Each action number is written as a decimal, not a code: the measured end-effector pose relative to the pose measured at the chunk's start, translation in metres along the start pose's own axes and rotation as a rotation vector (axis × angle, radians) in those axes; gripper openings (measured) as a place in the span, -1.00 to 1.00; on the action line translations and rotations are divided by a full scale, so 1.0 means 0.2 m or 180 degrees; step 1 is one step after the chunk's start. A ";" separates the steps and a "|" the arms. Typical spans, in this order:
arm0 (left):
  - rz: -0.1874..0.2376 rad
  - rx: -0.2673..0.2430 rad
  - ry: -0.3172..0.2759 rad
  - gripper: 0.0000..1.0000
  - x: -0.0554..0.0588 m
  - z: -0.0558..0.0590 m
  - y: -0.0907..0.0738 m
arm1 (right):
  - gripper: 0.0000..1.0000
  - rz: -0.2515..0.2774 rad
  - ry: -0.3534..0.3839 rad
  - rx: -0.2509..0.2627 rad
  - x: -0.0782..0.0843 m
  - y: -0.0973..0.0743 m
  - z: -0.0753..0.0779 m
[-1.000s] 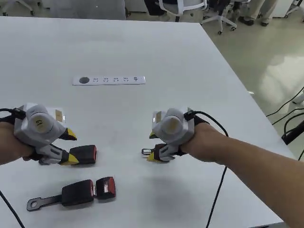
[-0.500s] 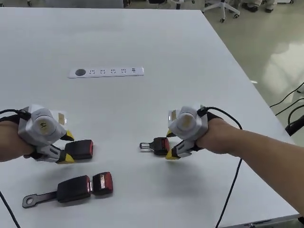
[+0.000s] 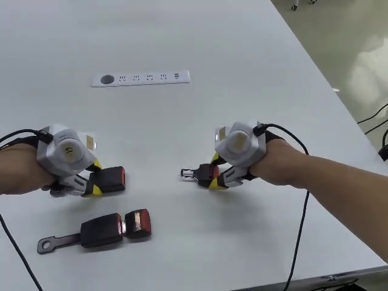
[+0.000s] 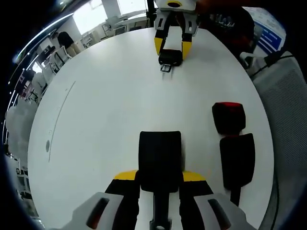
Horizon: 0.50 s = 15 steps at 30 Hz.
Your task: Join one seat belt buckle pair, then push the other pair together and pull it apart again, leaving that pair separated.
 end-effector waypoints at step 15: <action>-0.0042 -0.0027 0.0104 -0.38 0.00 0.02 0.00 | -0.35 0.0179 -0.0253 -0.0028 -0.41 0.16 -0.05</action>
Point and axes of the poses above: the centre of the closed fingertips' face, and the gripper's own axes: y roughly forward along the fingers, z roughly to its right, x roughly out of its underside, the point moved 7 cm from there along -y, roughly backward along the fingers, and after that the axes turned 9 degrees about -z, right-handed, at the moved point
